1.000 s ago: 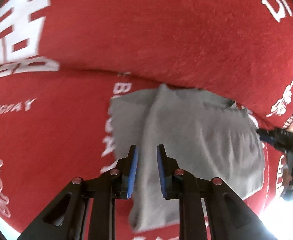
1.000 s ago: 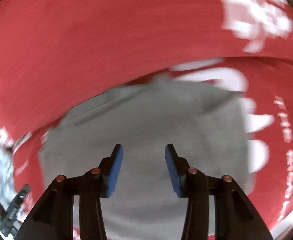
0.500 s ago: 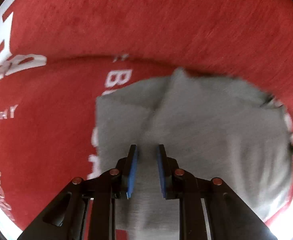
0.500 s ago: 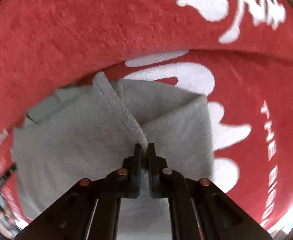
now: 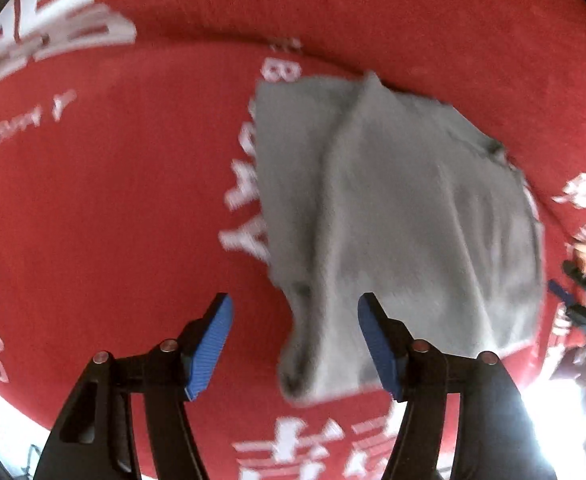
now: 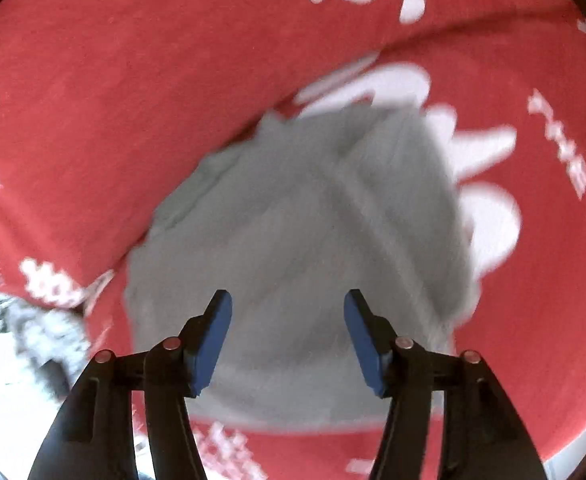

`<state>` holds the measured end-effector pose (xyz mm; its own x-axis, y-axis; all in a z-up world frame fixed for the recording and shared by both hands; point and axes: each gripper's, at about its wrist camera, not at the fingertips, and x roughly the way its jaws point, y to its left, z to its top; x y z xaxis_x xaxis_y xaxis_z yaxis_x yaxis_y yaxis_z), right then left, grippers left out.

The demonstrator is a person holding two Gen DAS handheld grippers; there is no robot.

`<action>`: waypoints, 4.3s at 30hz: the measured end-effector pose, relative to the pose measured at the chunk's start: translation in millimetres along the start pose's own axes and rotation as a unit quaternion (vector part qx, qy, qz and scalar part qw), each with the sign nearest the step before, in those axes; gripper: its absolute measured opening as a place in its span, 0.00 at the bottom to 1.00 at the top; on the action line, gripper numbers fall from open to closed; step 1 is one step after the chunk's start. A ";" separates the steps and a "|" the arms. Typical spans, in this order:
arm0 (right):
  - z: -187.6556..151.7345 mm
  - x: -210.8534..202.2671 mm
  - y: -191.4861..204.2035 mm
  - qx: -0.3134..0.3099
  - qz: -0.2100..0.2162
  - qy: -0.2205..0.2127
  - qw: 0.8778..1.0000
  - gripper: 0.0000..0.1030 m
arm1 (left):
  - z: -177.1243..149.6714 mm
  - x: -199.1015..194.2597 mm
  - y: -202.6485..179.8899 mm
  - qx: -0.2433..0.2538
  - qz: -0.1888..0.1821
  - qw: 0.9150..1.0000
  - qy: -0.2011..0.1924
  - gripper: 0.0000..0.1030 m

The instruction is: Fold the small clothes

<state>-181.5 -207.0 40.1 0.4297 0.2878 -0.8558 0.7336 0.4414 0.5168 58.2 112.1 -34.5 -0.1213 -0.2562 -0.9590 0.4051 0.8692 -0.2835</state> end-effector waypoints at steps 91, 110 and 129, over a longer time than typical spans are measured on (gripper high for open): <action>8.2 -8.6 -57.8 -0.016 -0.035 0.036 0.999 0.54 | 11.2 14.1 -96.9 0.037 0.139 0.990 -0.010 0.18; -64.4 36.0 9.8 0.001 0.092 0.050 0.995 0.66 | 16.8 0.8 -59.8 0.058 0.126 0.990 -0.015 0.98; -152.7 169.3 48.2 0.232 0.251 0.038 0.939 0.42 | 47.0 5.5 40.5 0.013 -0.103 0.994 0.043 0.98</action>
<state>-153.8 -7.3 -76.6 0.7572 0.4286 -0.4930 0.6060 -0.1791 0.7750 116.5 126.1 -51.3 -0.2810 -0.3902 -0.8768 0.3874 0.7898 -0.4756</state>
